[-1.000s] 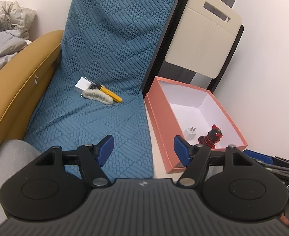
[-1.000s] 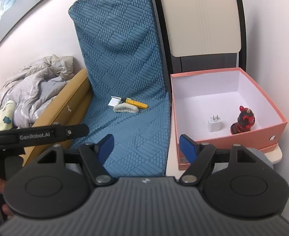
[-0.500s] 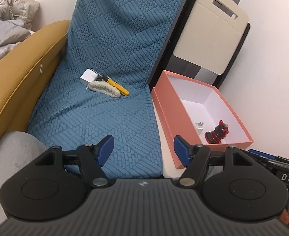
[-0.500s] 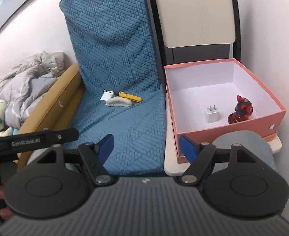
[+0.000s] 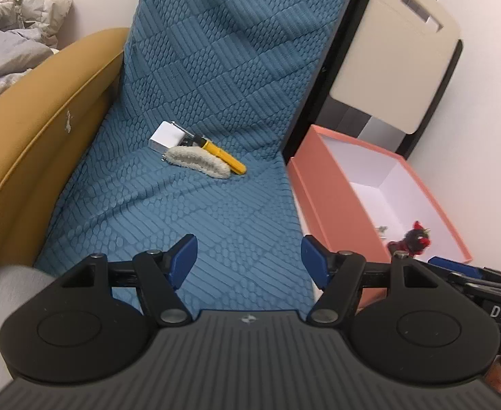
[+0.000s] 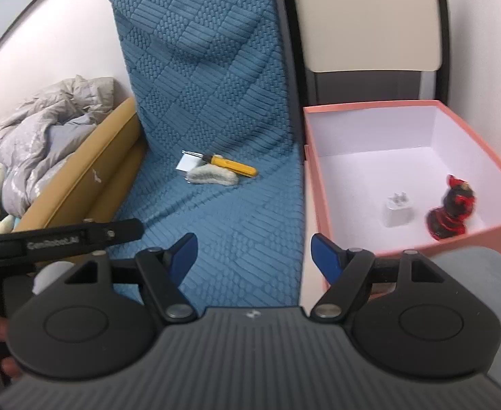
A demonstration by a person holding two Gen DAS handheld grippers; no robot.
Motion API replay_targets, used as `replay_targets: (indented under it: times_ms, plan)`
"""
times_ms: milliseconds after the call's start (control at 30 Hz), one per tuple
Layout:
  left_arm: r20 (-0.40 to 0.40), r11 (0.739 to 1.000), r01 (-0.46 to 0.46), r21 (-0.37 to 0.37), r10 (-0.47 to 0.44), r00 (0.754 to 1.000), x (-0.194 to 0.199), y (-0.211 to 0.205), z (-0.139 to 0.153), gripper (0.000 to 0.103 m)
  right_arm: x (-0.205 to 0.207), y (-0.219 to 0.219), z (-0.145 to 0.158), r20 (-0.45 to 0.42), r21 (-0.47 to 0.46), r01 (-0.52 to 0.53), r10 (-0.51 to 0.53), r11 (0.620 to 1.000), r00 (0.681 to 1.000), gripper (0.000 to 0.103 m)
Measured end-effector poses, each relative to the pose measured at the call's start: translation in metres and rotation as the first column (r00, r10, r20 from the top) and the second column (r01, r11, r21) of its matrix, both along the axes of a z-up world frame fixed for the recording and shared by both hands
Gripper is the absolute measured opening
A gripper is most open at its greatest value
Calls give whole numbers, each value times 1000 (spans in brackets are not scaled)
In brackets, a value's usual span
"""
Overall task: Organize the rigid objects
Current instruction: 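Withdraw both open tools from the box back toward the seat, then grasp the white adapter with the left tool while the right tool grasps the fluffy brush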
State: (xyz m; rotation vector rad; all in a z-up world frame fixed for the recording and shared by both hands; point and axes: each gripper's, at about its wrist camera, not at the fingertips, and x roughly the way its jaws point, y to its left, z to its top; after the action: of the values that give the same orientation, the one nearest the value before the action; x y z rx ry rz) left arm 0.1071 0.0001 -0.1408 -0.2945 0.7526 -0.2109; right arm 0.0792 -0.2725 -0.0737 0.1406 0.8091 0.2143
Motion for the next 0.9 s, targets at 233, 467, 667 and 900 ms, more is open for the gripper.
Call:
replay_targets:
  times_ms: [233,467,667,900]
  plan:
    - [-16,1000,-7,18,7,1000,45,3,-26,74,38,8,-27,-28,-10,-47,46,999,999,75]
    - [-41,1000,-4,31,5,999,94,8,-54,78,76,21,-54,-44,9,-112,112,994,993,75]
    - [-37,998,8,66,-5,999,128,8,-66,78,109,34,-70,-25,-14,-157,157,987,987,75]
    - [-79,994,33,103,-25,997,174,19,-87,79,145,45,-82,-19,-31,-207,206,978,978,75]
